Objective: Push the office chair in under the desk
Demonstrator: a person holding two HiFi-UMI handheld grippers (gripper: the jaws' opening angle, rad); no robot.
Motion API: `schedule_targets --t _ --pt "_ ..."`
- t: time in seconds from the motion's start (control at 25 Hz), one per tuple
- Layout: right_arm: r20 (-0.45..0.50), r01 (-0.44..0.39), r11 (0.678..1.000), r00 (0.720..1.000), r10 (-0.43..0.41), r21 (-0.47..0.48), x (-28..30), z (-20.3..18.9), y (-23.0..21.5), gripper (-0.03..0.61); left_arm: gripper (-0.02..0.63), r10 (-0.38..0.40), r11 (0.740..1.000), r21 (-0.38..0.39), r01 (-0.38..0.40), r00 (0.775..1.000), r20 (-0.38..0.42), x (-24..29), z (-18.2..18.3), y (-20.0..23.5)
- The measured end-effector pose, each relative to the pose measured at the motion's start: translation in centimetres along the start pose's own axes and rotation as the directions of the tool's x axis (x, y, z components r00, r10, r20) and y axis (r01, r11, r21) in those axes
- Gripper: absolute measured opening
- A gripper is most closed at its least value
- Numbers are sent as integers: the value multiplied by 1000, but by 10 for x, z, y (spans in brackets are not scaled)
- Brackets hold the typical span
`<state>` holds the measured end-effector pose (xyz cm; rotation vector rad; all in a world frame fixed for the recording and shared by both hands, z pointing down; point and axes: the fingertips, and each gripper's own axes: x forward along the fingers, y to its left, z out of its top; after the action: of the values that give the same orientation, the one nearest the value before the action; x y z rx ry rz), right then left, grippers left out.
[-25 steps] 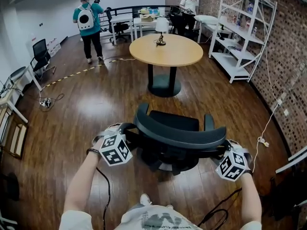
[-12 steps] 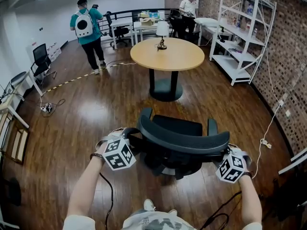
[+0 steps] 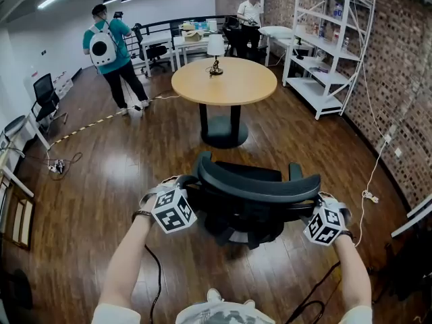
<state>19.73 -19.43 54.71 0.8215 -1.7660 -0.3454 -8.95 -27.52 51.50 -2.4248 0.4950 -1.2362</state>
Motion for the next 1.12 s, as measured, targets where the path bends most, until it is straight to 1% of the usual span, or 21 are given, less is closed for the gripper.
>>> schedule_targets --t 0.2,0.48,0.64,0.88,1.12 --pt "-13 27 1000 1000 -27 0 15 -4 -22 163 310 -11 1000 5 11 1000 5 17 4 20" --pt "-30 27 1000 999 -27 -3 28 -3 -47 169 310 8 1000 -3 -8 1000 9 23 8 39" --pt "-9 40 999 999 -40 -18 44 -2 -58 170 313 18 1000 -14 -18 1000 5 31 2 48" --pt "36 45 998 998 -43 -53 70 1 -95 170 319 57 997 -44 -57 998 -10 46 3 76" --pt "68 31 996 997 -25 -87 107 9 -135 170 321 69 993 -88 -74 996 -55 68 -6 113"
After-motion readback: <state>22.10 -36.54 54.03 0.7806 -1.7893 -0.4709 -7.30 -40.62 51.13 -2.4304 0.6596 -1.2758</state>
